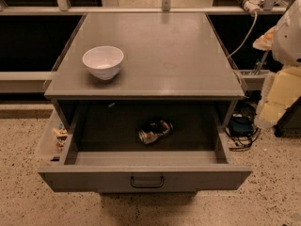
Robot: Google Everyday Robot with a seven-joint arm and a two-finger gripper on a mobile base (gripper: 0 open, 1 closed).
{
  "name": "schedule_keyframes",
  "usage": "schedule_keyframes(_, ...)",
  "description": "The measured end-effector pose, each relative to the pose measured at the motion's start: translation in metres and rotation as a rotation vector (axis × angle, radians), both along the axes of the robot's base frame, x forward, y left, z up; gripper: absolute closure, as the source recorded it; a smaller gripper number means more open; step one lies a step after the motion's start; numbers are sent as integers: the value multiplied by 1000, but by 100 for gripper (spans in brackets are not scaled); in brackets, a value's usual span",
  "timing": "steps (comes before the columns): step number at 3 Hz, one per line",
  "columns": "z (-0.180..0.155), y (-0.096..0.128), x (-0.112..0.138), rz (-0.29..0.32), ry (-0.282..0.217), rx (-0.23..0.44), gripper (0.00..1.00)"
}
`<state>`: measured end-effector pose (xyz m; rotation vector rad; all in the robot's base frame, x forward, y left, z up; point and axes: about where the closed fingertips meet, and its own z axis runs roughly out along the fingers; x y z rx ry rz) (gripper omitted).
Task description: Pick orange can from top drawer and place on counter
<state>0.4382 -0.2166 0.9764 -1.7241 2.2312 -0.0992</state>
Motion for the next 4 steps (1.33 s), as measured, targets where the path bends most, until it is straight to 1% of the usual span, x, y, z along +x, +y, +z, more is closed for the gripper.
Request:
schedule_keyframes(1,1,0,0,-2,-8,4,0)
schedule_keyframes(2,-19,-1,-5,-20,-18,66,0)
schedule_keyframes(3,-98,8,-17,-37,35,247,0)
schedule_keyframes(4,-167,37,-14,-29,82,428,0)
